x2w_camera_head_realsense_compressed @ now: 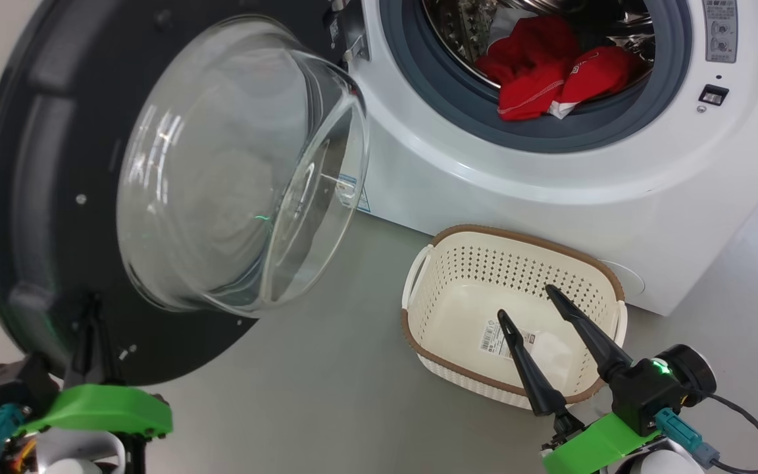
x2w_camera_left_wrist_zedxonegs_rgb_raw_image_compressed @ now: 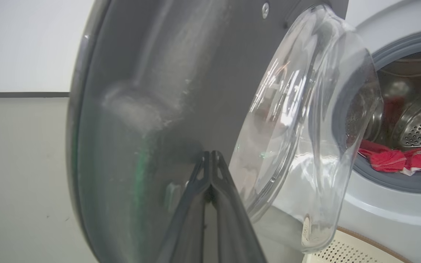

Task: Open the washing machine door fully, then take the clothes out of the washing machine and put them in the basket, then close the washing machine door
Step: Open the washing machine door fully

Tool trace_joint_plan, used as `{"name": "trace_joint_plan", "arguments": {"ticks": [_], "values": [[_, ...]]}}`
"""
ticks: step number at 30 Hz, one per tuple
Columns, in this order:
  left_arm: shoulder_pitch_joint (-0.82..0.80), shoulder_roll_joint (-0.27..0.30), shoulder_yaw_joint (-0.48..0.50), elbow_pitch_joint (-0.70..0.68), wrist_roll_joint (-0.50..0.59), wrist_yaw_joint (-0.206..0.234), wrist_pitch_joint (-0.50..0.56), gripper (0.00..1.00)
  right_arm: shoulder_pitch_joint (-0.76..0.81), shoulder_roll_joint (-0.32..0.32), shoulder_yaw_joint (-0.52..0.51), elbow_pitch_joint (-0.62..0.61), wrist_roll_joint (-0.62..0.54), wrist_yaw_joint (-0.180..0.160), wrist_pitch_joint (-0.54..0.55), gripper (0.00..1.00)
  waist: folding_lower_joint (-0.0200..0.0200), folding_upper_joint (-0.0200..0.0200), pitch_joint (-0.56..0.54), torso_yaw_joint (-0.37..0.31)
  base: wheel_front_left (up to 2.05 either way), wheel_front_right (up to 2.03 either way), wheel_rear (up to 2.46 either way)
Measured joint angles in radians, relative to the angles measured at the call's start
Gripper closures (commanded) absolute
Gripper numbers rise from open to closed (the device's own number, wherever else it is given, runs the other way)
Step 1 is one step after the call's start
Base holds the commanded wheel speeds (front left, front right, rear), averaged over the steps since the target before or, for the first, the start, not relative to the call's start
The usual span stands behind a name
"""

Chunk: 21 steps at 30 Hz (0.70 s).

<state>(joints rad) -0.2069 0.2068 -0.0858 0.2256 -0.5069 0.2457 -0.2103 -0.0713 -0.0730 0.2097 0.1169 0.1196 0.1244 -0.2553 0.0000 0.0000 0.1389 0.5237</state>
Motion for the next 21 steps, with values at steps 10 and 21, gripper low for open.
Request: {"name": "trace_joint_plan", "arguments": {"ticks": [10,21], "values": [[-0.091,0.000,0.053,0.158,-0.007,-0.016,-0.031,1.00,0.000,0.001,0.002,-0.001,0.000,0.000,0.000,0.00,0.0000,0.0000,0.017,0.000,0.00,0.00,0.00],[-0.189,0.005,0.172,0.306,-0.031,-0.091,-0.039,1.00,0.000,-0.029,0.015,-0.003,0.000,0.000,0.000,0.00,0.0000,0.0000,0.048,-0.013,0.00,0.00,0.00]]}}
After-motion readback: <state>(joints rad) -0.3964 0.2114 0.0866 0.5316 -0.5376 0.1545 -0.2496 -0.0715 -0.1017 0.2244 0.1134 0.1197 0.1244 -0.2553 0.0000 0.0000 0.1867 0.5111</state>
